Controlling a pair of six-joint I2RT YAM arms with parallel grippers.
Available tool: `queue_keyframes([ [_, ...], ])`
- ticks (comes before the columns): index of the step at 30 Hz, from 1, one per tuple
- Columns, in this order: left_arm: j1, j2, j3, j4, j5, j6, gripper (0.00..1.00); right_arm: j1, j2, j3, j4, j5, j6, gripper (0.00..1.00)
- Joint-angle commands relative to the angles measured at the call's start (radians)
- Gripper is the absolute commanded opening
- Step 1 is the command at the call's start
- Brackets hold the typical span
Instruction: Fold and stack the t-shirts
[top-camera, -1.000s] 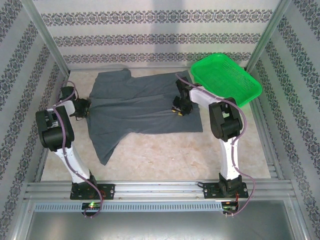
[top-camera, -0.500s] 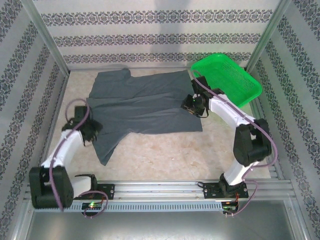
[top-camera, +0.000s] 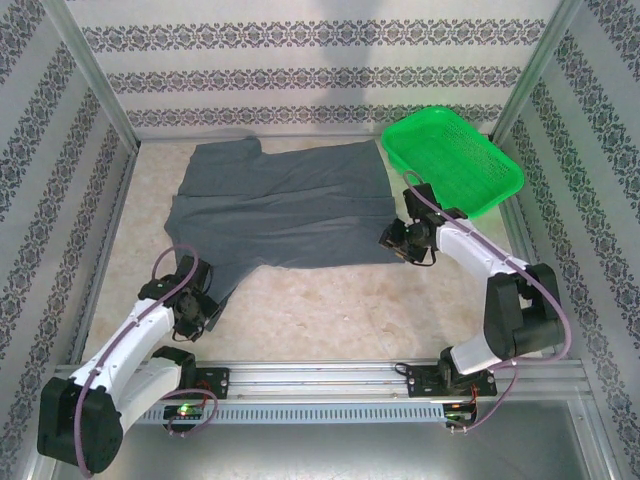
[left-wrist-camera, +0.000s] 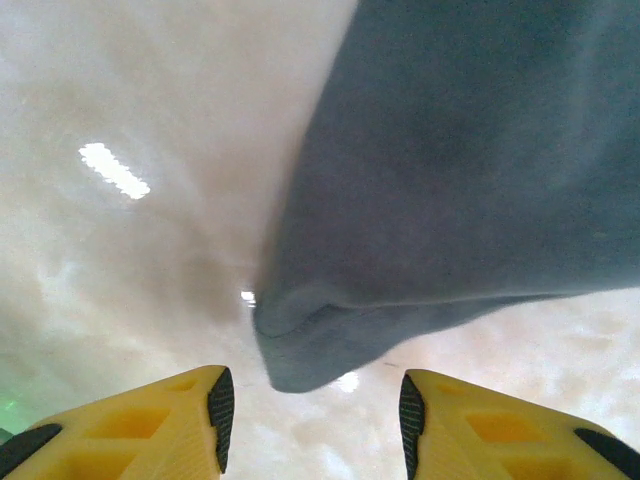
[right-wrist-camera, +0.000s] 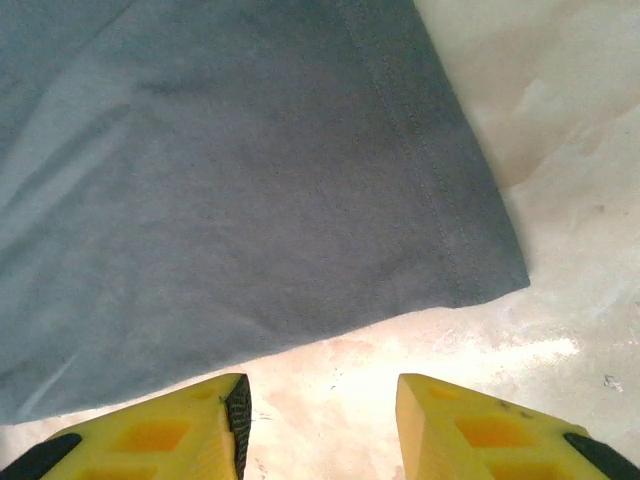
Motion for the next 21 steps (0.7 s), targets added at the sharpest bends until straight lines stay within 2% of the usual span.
queue_keyframes([
  [1,-0.012,0.008,-0.053,0.031,-0.027,-0.021,0.5,-0.012,-0.036,-0.032,0.015,-0.013,0.003,0.44],
  [6,-0.011,0.115,-0.069,0.229,-0.022,-0.039,0.48,-0.013,-0.076,-0.079,0.009,0.009,0.01,0.44],
  [8,-0.011,0.158,-0.053,0.29,-0.038,-0.035,0.43,-0.018,-0.088,-0.109,0.02,0.017,0.026,0.43],
  [10,-0.011,0.185,-0.023,0.315,-0.063,-0.024,0.32,-0.023,-0.096,-0.14,0.035,0.026,0.047,0.43],
  [13,-0.011,0.17,0.027,0.278,-0.105,-0.007,0.1,-0.045,-0.103,-0.178,0.081,0.038,0.078,0.43],
  [15,-0.011,0.125,0.053,0.212,-0.146,0.001,0.0,-0.063,-0.104,-0.197,0.119,0.041,0.109,0.43],
  [18,-0.01,0.015,0.08,0.108,-0.189,0.008,0.0,-0.088,-0.087,-0.209,0.149,0.044,0.163,0.43],
  [21,-0.009,-0.074,0.097,0.039,-0.184,0.008,0.0,-0.098,-0.058,-0.205,0.164,0.053,0.2,0.43],
])
